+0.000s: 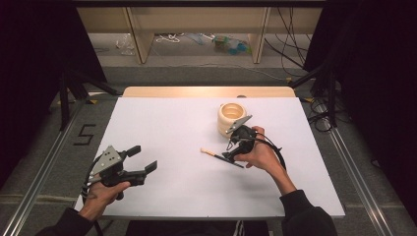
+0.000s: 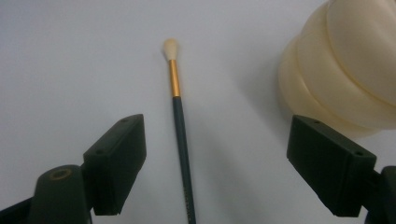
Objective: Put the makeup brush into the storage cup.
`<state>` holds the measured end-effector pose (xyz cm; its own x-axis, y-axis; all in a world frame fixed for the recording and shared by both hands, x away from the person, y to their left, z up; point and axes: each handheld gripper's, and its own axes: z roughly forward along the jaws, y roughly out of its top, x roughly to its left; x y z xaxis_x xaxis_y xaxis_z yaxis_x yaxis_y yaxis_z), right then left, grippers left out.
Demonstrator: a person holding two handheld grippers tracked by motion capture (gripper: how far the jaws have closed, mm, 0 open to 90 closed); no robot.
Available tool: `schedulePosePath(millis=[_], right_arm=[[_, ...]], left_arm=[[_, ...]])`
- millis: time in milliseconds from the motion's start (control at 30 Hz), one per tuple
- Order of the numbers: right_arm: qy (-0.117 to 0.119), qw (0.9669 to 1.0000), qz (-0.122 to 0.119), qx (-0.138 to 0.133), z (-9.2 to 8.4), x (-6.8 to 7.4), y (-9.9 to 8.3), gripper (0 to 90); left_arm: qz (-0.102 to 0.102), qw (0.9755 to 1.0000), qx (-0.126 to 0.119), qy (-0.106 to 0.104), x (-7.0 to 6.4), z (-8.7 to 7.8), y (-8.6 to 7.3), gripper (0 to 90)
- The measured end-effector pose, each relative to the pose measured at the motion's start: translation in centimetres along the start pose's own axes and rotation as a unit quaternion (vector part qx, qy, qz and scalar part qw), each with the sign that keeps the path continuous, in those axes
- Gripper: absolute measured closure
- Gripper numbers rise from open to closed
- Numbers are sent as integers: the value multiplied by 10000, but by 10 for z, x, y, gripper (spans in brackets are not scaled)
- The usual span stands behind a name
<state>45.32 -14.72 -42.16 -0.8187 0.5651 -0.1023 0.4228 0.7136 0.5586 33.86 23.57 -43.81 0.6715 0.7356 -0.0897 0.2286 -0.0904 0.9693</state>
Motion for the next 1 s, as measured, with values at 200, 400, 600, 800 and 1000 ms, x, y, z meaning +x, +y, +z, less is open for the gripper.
schedulePosePath(millis=[200,400,600,800,1000], right_arm=[[105,9999,-6,120,6,1,4,211],[164,9995,-38,264,12,0,5,231],[201,9991,-85,366,15,-2,8,230],[241,9983,-148,509,20,1,15,235],[272,9968,-224,717,28,4,20,244]], left_arm=[[-1,10000,-7,-3,0,0,0,155],[1,10000,-9,-3,0,0,0,155],[10,10000,-2,-7,0,0,0,155],[10,10000,-5,-8,0,0,0,155],[10,10000,-6,-11,0,0,0,155]])
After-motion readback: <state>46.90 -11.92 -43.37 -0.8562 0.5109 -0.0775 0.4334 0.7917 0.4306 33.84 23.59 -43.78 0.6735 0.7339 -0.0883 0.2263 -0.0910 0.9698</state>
